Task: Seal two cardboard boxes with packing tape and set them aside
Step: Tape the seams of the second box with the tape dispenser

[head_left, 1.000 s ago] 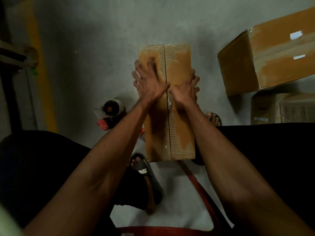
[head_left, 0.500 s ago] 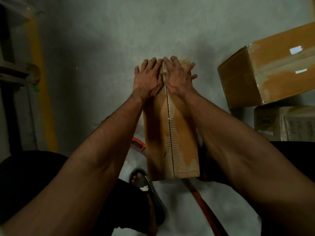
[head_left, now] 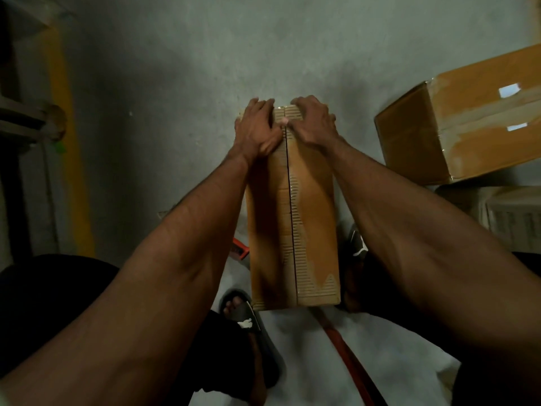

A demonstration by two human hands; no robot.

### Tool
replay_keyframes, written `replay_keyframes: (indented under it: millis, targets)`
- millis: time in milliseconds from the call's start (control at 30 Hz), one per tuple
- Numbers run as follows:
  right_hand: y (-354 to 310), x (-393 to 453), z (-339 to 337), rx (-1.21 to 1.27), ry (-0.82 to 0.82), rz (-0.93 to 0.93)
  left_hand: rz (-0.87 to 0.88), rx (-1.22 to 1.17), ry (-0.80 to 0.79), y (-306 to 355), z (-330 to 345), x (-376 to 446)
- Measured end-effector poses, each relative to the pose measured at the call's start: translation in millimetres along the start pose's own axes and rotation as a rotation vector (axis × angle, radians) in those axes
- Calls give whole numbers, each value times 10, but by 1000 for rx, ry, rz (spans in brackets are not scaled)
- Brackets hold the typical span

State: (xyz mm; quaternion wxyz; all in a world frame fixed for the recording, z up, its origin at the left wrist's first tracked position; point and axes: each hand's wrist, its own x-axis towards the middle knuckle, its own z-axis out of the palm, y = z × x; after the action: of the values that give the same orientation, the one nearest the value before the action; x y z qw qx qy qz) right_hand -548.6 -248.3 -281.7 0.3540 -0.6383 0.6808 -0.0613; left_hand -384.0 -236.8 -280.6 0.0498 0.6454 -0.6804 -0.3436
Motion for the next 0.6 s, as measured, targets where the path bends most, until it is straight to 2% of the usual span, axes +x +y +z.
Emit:
replay_keyframes:
  millis: [100,167,267,400,600]
  targets:
    - [44,-4,-33,-81,-79,-43,39,-21,-64,-99,-46,80]
    - [100,-61,-41,-133,-120,-83,67,69,-104,-126,-77,29]
    - [226,-325,80,-95,-68,-96,61,163,-61,-193,20,-258]
    - [284,-947,352,-92,-21,-33,78,36,3,-283,232,-812]
    - [202,-1821,542,-75,8,90,-71,-142,-9,-154,486,-1737]
